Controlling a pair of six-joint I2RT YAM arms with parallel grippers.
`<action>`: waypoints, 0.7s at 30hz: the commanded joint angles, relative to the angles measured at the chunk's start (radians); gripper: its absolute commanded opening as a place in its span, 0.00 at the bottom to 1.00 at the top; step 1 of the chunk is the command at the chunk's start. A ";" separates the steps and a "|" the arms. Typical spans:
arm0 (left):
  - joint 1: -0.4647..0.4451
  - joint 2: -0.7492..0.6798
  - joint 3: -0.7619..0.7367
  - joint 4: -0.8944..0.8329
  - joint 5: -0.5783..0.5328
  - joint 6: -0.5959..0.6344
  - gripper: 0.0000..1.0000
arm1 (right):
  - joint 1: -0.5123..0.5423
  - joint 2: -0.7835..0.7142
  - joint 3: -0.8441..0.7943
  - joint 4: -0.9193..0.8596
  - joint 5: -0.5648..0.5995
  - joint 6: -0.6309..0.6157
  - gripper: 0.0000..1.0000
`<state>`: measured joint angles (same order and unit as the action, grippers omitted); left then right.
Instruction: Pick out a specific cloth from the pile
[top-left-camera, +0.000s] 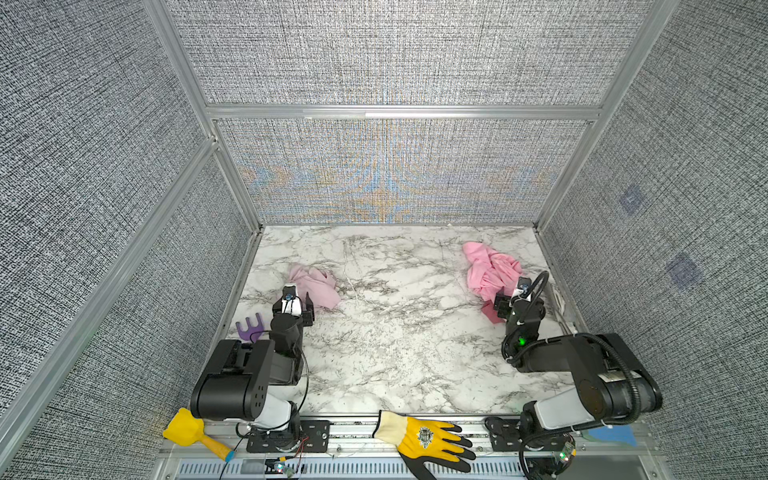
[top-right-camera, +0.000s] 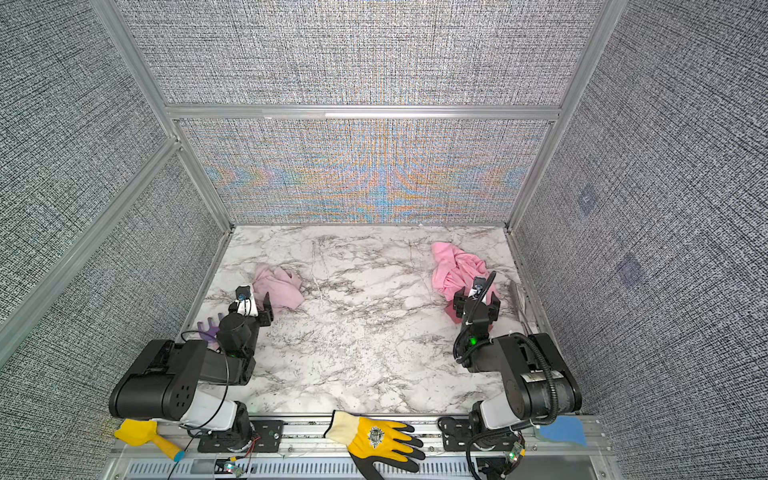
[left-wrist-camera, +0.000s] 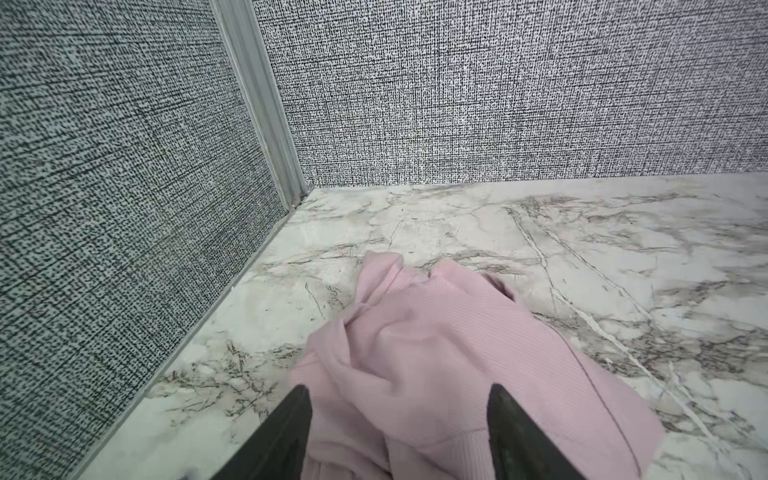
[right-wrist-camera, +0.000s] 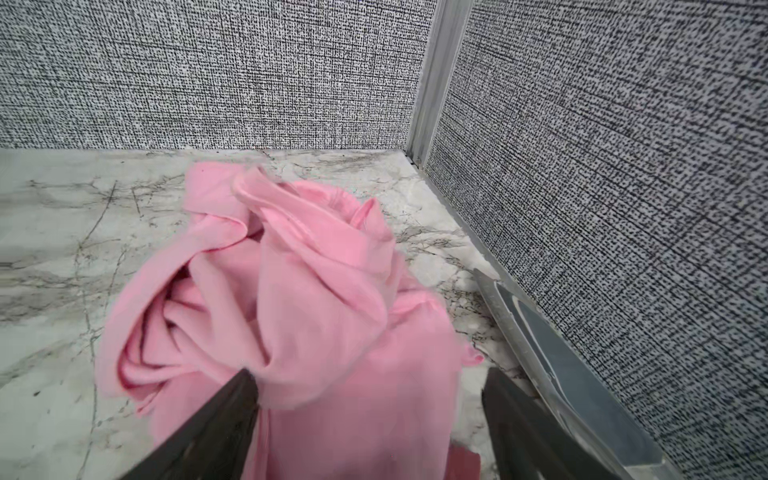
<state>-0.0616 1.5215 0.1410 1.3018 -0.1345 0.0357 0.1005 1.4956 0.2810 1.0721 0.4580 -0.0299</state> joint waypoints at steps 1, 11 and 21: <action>0.006 0.010 0.002 0.095 0.021 0.010 0.70 | -0.022 0.000 0.029 -0.047 -0.093 0.023 0.86; 0.023 0.013 0.035 0.034 0.038 -0.002 0.80 | -0.108 0.049 0.039 -0.045 -0.295 0.062 0.87; 0.024 0.012 0.037 0.032 0.042 -0.005 0.99 | -0.110 0.050 0.039 -0.043 -0.298 0.062 0.99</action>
<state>-0.0387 1.5337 0.1741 1.3140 -0.1005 0.0273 -0.0093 1.5459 0.3199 0.9997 0.1703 0.0250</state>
